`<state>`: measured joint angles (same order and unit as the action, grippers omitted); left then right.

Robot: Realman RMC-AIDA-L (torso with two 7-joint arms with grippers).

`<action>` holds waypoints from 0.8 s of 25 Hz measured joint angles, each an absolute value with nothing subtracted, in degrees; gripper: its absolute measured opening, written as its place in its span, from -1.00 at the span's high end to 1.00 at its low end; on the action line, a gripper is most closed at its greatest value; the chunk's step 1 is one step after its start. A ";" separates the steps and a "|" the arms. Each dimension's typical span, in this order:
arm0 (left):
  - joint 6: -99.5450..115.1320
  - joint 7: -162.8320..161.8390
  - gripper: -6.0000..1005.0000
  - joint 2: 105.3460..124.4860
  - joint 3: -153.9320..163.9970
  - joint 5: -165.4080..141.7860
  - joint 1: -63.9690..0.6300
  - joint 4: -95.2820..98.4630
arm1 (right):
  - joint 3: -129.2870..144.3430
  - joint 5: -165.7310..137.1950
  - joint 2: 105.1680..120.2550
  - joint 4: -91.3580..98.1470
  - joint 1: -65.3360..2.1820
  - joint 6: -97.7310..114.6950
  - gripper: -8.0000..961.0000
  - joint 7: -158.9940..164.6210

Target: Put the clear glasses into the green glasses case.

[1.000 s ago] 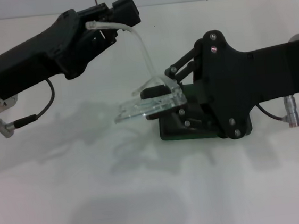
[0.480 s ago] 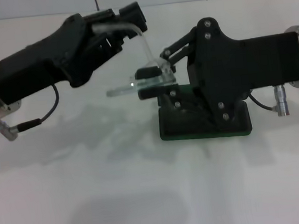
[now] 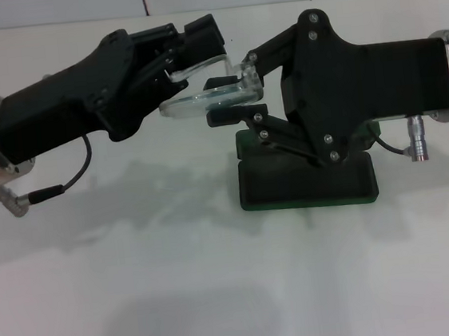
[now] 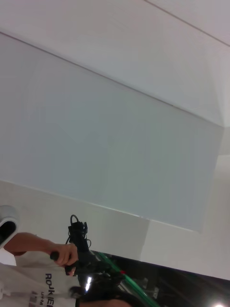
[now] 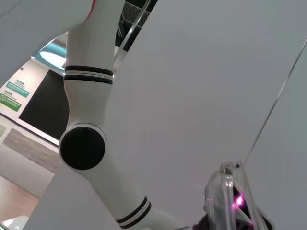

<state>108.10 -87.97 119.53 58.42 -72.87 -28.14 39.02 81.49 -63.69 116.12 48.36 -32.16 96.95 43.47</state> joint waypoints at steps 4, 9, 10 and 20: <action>108.11 -87.38 0.73 119.53 58.48 -72.84 -28.05 38.64 | 81.50 -63.66 116.10 48.16 -32.17 96.95 0.75 43.42; 108.11 -86.62 0.73 119.53 58.37 -72.56 -28.01 37.64 | 81.67 -63.63 116.10 48.16 -32.21 96.97 0.75 43.41; 108.11 -86.57 0.73 119.53 58.23 -72.53 -27.97 37.62 | 81.71 -63.63 116.10 48.16 -32.23 96.99 0.75 43.41; 108.10 -86.39 0.73 119.46 57.91 -71.06 -27.94 37.45 | 81.85 -63.63 116.10 48.16 -32.27 97.39 0.75 43.78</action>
<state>108.10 -86.39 119.46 57.91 -71.06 -27.94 37.45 81.85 -63.63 116.10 48.16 -32.27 97.39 43.78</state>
